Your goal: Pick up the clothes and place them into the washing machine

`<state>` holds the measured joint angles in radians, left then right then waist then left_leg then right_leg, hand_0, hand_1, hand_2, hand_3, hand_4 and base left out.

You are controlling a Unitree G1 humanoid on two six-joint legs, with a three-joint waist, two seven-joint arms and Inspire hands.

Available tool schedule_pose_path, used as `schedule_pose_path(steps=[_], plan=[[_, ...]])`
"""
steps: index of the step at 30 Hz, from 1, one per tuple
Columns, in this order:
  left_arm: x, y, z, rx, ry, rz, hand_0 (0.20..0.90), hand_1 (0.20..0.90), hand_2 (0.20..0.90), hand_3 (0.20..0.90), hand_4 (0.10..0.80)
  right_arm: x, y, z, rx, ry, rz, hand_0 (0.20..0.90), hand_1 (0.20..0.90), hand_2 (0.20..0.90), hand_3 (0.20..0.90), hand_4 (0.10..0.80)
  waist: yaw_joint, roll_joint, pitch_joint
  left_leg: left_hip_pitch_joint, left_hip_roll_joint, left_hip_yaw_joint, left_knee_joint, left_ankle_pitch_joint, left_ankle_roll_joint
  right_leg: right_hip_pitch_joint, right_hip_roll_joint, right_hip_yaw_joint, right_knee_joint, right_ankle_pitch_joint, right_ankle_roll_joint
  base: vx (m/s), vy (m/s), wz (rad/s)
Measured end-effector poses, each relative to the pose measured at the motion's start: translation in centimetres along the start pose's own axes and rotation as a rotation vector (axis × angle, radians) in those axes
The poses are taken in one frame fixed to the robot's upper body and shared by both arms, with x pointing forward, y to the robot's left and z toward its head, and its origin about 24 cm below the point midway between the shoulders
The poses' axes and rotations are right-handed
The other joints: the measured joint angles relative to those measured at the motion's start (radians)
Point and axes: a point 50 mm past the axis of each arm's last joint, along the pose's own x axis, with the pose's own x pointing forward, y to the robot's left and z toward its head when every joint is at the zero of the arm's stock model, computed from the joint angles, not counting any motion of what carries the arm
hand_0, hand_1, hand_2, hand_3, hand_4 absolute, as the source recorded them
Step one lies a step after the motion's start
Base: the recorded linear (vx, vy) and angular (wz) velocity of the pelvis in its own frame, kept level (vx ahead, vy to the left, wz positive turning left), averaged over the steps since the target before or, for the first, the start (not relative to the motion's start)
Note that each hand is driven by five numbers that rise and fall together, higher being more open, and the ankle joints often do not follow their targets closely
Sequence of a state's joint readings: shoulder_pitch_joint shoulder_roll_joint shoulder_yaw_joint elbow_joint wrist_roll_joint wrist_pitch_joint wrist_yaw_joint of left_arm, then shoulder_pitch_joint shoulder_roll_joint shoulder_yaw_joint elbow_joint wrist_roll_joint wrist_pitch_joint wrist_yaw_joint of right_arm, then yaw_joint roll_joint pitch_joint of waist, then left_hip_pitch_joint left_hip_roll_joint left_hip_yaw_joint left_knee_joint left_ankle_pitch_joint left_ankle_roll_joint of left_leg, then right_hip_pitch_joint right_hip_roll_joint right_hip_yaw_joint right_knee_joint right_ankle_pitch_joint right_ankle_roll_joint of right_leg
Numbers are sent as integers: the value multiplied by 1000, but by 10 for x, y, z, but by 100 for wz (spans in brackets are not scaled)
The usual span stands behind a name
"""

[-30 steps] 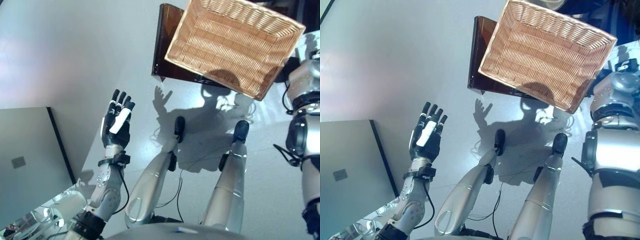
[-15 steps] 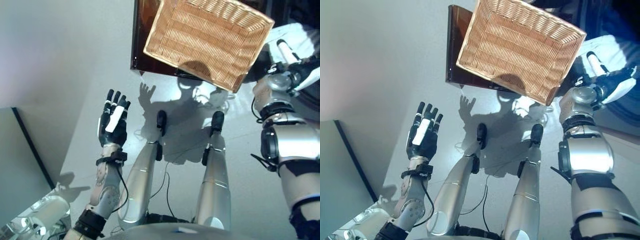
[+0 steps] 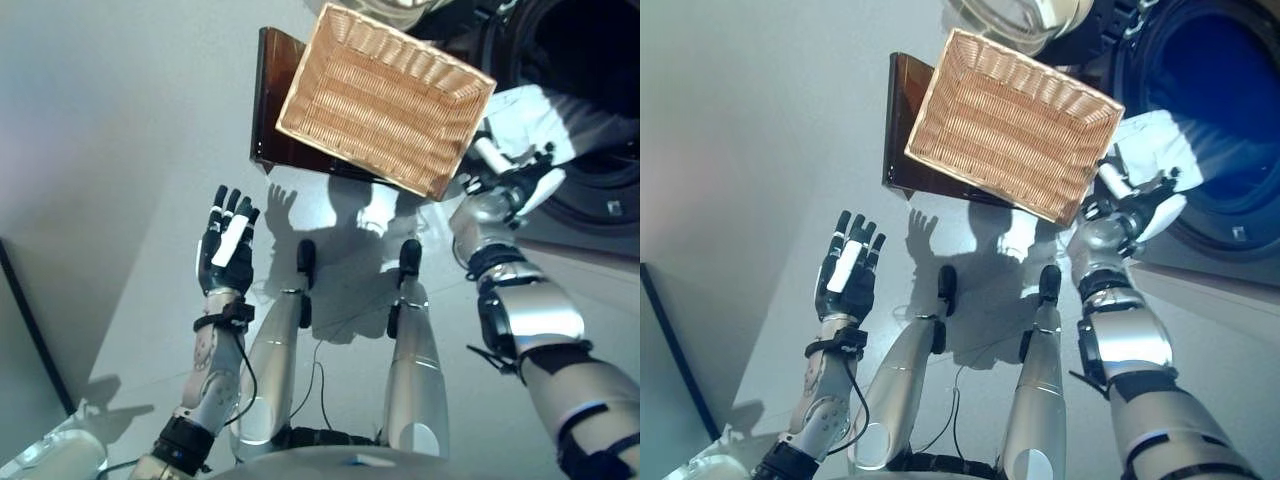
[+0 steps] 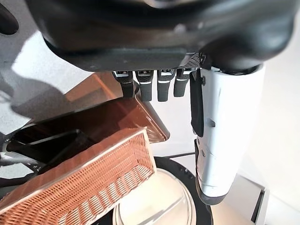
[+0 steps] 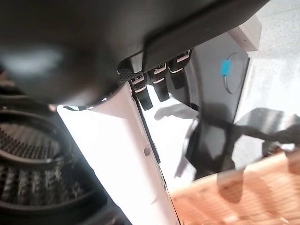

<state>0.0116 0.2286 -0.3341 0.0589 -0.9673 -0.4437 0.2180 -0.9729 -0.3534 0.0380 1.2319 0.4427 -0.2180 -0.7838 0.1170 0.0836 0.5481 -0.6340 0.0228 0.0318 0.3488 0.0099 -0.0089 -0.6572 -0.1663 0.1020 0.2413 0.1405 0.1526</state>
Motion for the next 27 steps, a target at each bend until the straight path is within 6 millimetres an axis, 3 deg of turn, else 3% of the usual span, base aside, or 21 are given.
schedule_pose_path(steps=[9,14,22,27], plan=[[-8,32,-15,71,85,122,900,900,900,900,800,-30,-4,-63,-109,94,64,900,900,900,900,800,-2,-33,0,82,3,-2,57,-43,10,112,-5,-11,-4,-4,5,14,-1,-2],[-11,42,-19,102,113,158,900,900,900,900,800,-34,-13,-77,-146,101,69,900,900,900,900,800,-15,-39,-1,116,2,-2,70,-57,19,170,-10,-18,-36,-9,10,15,-9,-3],[-13,69,-15,176,122,257,900,900,900,900,800,-54,-39,-126,-231,192,172,900,900,900,900,800,-22,-61,-1,244,16,2,81,-86,22,319,-12,-43,-72,-10,12,55,-20,-4],[-20,90,-14,222,132,334,900,900,900,900,800,-72,-68,-162,-316,266,234,900,900,900,900,800,-20,-81,-29,331,15,3,36,-88,21,409,-19,-64,-123,-10,12,95,-34,1]])
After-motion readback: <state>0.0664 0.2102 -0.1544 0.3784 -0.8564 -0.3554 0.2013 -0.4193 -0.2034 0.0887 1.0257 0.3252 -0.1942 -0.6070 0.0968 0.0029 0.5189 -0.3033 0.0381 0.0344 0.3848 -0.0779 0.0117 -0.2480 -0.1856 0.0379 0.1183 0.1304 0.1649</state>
